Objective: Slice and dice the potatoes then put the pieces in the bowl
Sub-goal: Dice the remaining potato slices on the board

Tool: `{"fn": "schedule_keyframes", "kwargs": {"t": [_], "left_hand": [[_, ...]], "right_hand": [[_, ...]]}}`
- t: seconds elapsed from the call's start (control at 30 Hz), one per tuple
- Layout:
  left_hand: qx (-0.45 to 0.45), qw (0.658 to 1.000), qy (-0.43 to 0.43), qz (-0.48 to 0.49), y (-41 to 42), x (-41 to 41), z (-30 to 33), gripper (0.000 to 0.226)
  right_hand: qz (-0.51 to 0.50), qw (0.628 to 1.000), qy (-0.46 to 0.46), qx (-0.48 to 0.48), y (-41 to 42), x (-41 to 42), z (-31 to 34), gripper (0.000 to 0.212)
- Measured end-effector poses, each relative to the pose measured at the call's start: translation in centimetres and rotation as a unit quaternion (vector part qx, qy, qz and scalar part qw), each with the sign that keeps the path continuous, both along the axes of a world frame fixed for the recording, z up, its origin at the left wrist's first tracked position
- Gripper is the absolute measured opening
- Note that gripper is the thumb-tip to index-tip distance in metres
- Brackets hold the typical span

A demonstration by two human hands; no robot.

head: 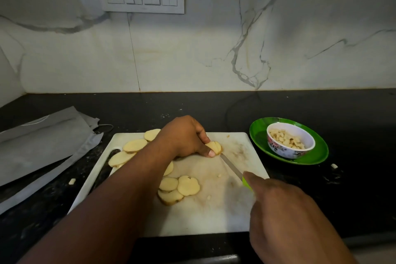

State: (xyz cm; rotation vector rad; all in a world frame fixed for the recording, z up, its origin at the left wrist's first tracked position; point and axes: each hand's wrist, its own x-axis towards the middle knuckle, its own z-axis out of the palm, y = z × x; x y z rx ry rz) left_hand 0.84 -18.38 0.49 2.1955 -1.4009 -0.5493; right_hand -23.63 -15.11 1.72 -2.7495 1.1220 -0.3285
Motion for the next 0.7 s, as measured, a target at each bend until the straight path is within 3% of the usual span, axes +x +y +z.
{"fn": "schedule_keyframes", "kwargs": {"t": [0.23,0.5,0.7], "left_hand": [[0.016,0.999,-0.044,-0.015,0.5,-0.4,0.5,0.031],[0.016,0.999,-0.038,-0.007,0.1,-0.2,0.3,0.031],[0.011,0.999,-0.038,-0.008,0.1,-0.1,0.3,0.030]], "right_hand": [[-0.029,0.998,-0.037,-0.051,-1.4,2.7,-0.1,0.062],[-0.020,1.000,-0.017,-0.001,-1.3,3.1,-2.2,0.070],[-0.006,0.999,0.023,0.027,0.8,0.2,0.4,0.069]]}}
